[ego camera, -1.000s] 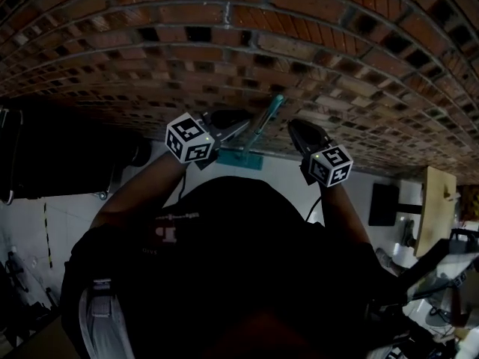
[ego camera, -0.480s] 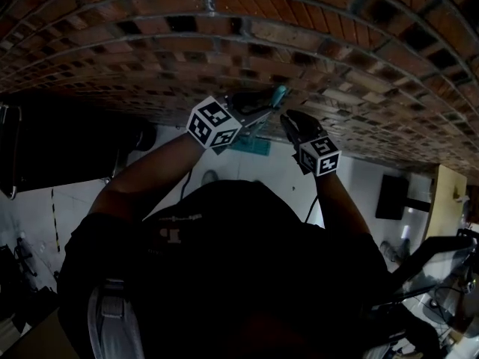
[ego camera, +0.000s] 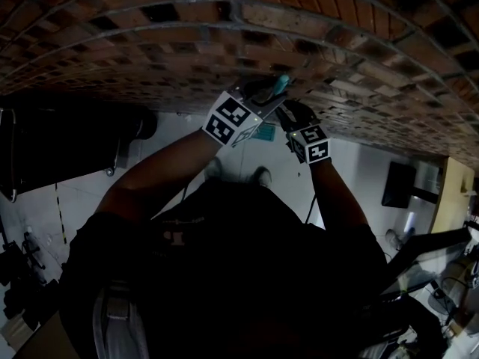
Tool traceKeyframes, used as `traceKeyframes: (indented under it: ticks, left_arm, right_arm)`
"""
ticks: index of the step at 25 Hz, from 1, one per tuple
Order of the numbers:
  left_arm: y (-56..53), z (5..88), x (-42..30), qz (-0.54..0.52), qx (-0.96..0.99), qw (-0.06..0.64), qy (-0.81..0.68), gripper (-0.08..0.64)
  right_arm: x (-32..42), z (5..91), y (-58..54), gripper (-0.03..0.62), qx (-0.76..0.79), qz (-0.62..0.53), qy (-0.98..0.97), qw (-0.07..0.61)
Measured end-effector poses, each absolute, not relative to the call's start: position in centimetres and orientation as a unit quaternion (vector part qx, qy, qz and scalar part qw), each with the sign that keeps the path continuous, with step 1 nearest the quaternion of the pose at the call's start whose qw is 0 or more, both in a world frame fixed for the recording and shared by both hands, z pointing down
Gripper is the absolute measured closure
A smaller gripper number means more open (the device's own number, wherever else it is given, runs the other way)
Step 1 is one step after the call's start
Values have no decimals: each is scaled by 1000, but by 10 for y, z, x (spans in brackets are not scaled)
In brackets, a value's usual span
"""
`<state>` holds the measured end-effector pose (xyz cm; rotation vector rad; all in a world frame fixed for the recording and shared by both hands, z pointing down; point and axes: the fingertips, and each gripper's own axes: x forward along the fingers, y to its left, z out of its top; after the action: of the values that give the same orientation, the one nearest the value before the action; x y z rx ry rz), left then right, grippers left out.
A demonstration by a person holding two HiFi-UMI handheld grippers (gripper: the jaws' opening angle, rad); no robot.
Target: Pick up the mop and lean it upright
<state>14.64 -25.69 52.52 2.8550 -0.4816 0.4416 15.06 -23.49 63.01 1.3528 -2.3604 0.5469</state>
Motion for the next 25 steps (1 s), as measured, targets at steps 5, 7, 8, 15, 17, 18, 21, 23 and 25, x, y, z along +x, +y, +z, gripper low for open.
traceKeyframes:
  ticks: [5,7,8,15,17,18,21,23,25]
  left_arm:
    - [-253,532,157,157,970,84,-166,407]
    - [-254,530,159,159,969,72,-173,407]
    - [-255,530,159,158,969,68,-179,408]
    - [-255,541,164,167,964,48,-203,434]
    - [-257,546,164,173,961,53,-208,448]
    - [-258,549,164,175,960,56,-211,449]
    - [-260,552,163,172,960,60,-211,459]
    - [-259,549,162,167,964,56,-201,455]
    - [-257,543,162,159,968,47,-190,453]
  right_arm:
    - [146,644,-242,463,483,205,-831,181]
    - [143,652,-244,463,484,207,-830,183]
    - [141,657,-244,462,483,209,-830,185]
    - [137,693,-251,460,494,203,-816,222]
    - [134,697,-254,477,494,201,-815,225]
    - [133,698,-255,477,493,201,-816,224]
    - [131,697,-254,482,488,202,-821,217]
    - [132,692,-255,483,487,195,-824,213]
    - [132,685,-253,483,485,189,-828,209]
